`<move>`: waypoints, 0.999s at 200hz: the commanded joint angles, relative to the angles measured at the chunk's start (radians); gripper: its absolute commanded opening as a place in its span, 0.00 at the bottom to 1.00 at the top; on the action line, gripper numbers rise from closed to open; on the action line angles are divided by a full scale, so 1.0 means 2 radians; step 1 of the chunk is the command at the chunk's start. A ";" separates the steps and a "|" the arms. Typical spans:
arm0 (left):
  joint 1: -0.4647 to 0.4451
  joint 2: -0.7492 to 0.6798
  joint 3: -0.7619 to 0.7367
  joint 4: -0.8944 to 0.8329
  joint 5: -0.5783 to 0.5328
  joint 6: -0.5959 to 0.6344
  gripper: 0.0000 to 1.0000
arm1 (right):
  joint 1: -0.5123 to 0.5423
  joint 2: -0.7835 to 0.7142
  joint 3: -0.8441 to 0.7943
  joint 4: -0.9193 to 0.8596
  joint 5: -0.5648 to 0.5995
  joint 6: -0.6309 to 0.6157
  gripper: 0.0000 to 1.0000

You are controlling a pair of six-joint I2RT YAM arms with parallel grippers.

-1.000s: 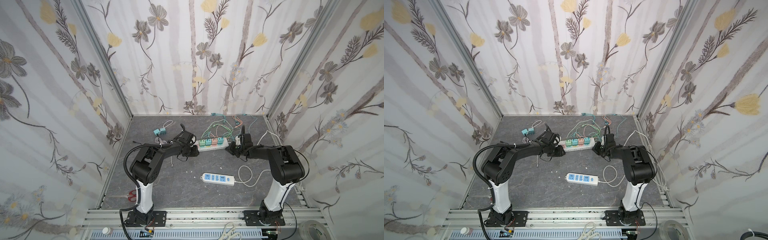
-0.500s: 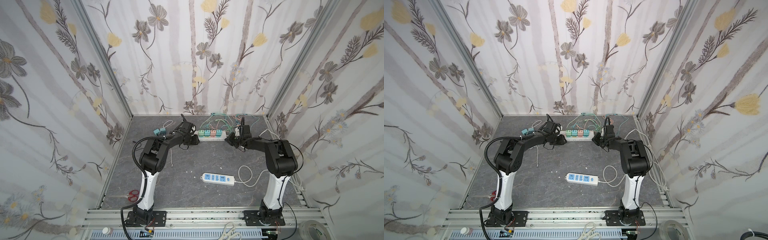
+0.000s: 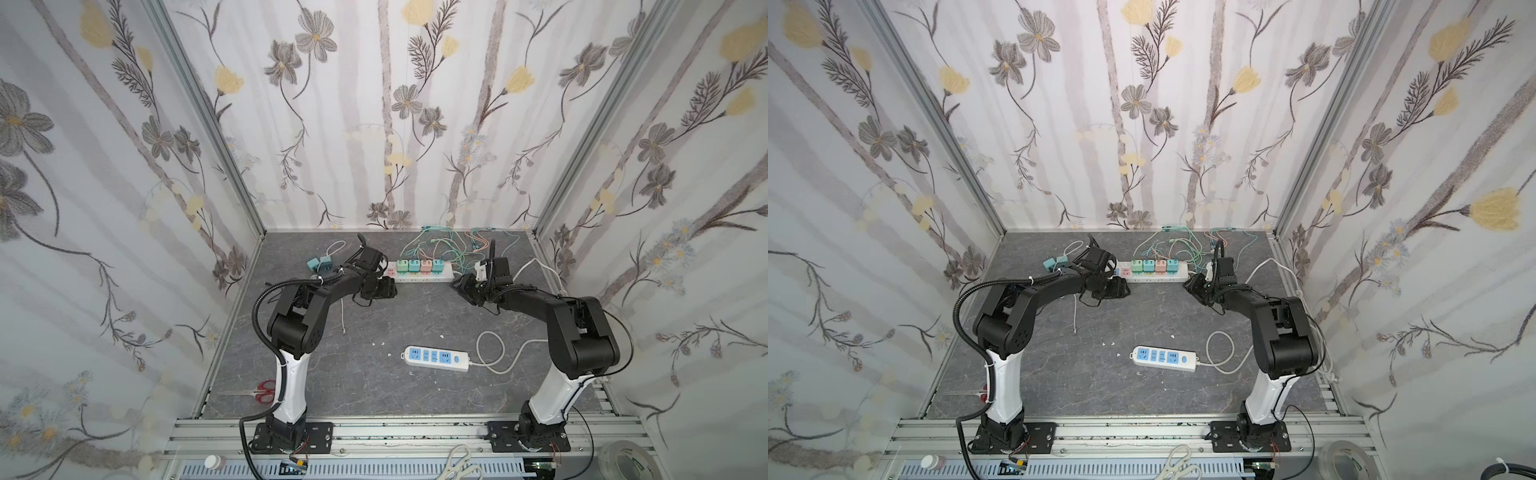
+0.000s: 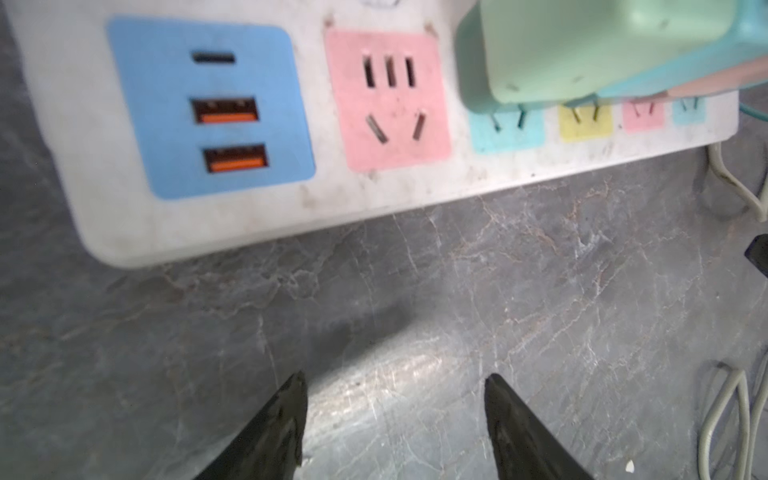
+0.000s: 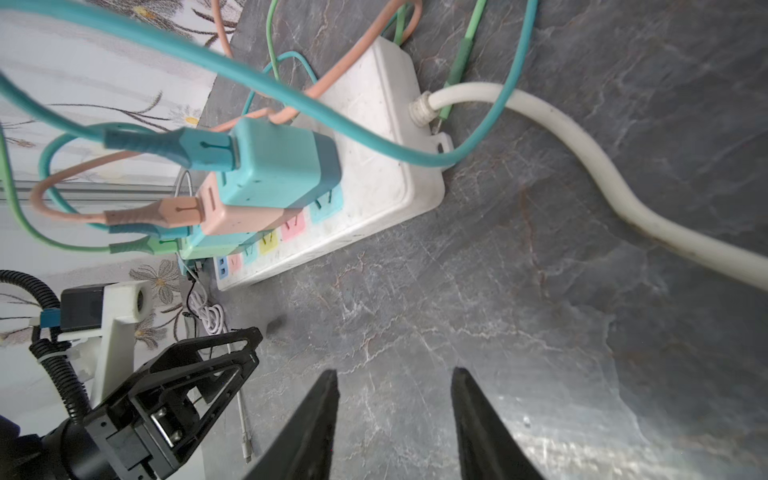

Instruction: Insert the plug

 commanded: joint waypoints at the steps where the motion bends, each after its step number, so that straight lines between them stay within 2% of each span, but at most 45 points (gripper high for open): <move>1: -0.006 -0.025 -0.013 0.006 -0.012 -0.019 0.75 | 0.003 -0.034 -0.006 -0.036 0.001 -0.032 0.63; 20: -0.011 -0.049 -0.030 0.012 -0.030 -0.033 0.80 | 0.010 -0.069 -0.006 -0.086 0.015 -0.074 0.79; 26: -0.013 -0.056 -0.038 0.020 -0.030 -0.033 0.83 | 0.013 -0.079 -0.004 -0.102 0.020 -0.091 0.88; 29: -0.013 -0.060 -0.042 0.025 -0.030 -0.032 0.85 | 0.015 -0.083 -0.003 -0.110 0.024 -0.099 0.96; 32: -0.013 -0.065 -0.047 0.032 -0.031 -0.031 0.87 | 0.016 -0.088 -0.002 -0.119 0.028 -0.107 0.99; 48: -0.013 -0.083 -0.071 0.054 -0.038 -0.033 1.00 | 0.024 -0.106 0.001 -0.154 0.045 -0.148 0.99; 111: -0.013 -0.173 -0.152 0.124 -0.088 -0.072 1.00 | 0.080 -0.136 0.023 -0.213 0.057 -0.302 0.99; 137: -0.013 -0.231 -0.203 0.154 -0.133 -0.084 1.00 | 0.134 -0.136 0.034 -0.252 0.060 -0.425 0.99; 157: -0.013 -0.274 -0.235 0.157 -0.174 -0.083 1.00 | 0.180 -0.121 0.051 -0.321 0.054 -0.533 0.98; 181: -0.013 -0.321 -0.269 0.158 -0.208 -0.070 1.00 | 0.233 -0.087 0.059 -0.381 0.118 -0.623 0.97; 200: -0.011 -0.349 -0.294 0.161 -0.228 -0.064 1.00 | 0.251 -0.060 0.067 -0.409 0.145 -0.652 0.97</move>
